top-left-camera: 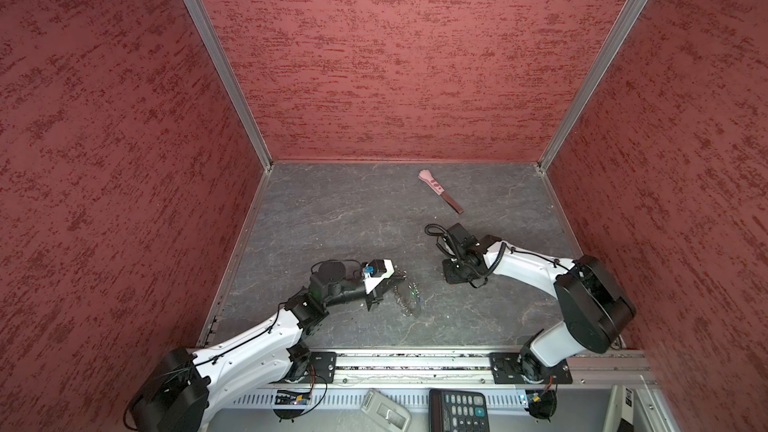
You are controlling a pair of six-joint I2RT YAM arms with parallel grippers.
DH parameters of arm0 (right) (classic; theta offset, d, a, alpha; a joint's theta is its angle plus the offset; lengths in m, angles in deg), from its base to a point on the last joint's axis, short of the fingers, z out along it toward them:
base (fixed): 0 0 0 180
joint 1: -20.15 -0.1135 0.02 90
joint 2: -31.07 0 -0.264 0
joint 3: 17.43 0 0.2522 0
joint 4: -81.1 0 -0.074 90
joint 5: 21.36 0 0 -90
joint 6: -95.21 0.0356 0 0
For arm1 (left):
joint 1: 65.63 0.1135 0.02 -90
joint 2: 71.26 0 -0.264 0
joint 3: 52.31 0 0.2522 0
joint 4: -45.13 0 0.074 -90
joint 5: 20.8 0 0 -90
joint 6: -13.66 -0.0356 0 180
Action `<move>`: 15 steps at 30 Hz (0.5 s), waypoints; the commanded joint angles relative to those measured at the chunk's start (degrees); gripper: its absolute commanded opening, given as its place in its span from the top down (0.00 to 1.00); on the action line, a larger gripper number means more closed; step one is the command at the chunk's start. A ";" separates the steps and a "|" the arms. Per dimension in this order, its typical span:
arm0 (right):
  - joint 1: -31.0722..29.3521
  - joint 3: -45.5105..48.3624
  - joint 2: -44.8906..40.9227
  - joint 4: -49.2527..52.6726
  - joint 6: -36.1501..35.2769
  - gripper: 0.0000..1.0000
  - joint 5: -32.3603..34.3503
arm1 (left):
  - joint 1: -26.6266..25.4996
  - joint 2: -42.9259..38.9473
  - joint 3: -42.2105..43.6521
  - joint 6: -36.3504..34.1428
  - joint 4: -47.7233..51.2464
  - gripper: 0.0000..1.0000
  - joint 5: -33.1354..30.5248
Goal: Put the keys on the keyring
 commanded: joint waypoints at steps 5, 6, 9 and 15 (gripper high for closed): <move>-0.74 -0.48 1.61 0.77 -0.23 0.80 1.09 | -0.29 -0.23 -0.42 -0.69 -0.23 1.00 -0.34; -0.79 -0.39 1.83 0.67 -0.23 0.80 1.24 | -0.28 -0.23 -0.41 -0.76 -0.29 1.00 -0.36; -1.12 -0.50 1.99 0.31 -0.17 0.80 1.07 | -0.25 -0.22 -0.42 -0.69 -0.25 1.00 -0.32; -1.67 -0.94 2.13 -0.05 0.02 0.80 0.20 | -0.29 0.10 -0.51 -0.71 -0.28 1.00 -0.32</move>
